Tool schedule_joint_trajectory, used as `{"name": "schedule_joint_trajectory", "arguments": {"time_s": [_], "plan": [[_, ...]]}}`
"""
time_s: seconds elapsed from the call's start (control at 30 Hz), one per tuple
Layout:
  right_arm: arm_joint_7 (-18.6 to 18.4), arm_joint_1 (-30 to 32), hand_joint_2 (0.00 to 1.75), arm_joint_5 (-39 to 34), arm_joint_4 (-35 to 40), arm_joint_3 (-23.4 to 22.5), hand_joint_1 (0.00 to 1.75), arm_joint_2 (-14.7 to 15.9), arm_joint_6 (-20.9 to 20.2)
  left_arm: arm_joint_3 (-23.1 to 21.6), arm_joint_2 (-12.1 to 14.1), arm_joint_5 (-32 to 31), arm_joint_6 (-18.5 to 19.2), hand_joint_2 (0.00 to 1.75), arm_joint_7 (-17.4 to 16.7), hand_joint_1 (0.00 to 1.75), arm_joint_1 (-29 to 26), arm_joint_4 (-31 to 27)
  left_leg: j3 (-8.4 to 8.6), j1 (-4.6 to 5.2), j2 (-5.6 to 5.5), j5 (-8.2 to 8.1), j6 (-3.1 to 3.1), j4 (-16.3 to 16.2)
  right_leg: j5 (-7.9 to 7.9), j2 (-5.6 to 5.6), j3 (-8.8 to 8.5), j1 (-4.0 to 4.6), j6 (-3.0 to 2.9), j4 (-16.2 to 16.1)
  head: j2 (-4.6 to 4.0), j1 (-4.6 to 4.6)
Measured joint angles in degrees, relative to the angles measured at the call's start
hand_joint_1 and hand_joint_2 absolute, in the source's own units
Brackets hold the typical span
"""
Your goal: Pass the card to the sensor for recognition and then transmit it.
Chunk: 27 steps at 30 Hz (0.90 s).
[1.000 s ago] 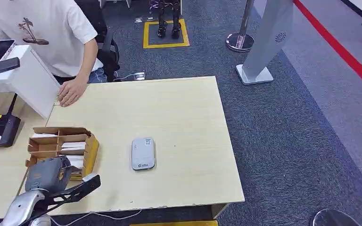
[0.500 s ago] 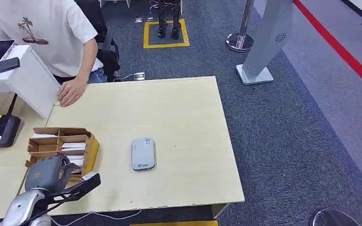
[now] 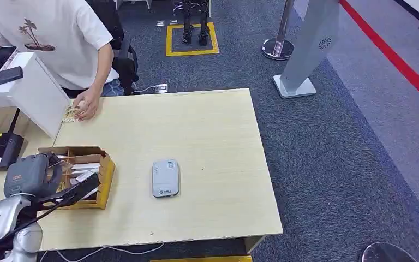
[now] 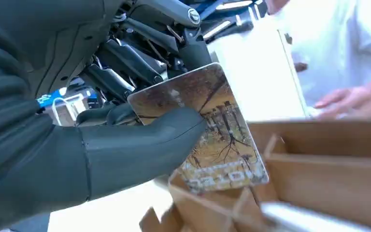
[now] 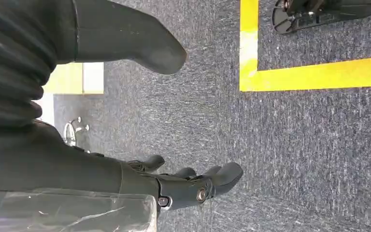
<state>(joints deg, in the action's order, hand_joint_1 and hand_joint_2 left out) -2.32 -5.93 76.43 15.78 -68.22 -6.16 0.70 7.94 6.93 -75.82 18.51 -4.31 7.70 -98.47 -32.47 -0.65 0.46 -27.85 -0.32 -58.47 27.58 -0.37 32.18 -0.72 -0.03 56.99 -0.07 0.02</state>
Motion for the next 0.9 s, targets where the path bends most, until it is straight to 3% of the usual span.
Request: {"name": "schedule_joint_trajectory", "arguments": {"time_s": [0.43,0.9], "plan": [[0.22,-0.01,1.75,0.35,-0.07,0.24,0.00,-0.02,-0.28,5.66,3.34,5.03,3.63,1.75,0.50,1.75,4.85,0.77,0.00,0.00,0.00,0.00,0.00,0.00,0.00,0.00,0.00,0.00,0.00,0.00,-0.02,0.02],[0.52,-0.01,1.75,3.15,-0.55,2.54,0.00,-0.02,-1.14,9.70,5.50,2.62,5.66,1.75,0.22,1.75,12.16,9.31,0.00,0.00,0.00,0.03,-0.02,0.00,-0.01,0.00,0.00,0.00,-0.01,0.02,-0.02,0.04]]}}
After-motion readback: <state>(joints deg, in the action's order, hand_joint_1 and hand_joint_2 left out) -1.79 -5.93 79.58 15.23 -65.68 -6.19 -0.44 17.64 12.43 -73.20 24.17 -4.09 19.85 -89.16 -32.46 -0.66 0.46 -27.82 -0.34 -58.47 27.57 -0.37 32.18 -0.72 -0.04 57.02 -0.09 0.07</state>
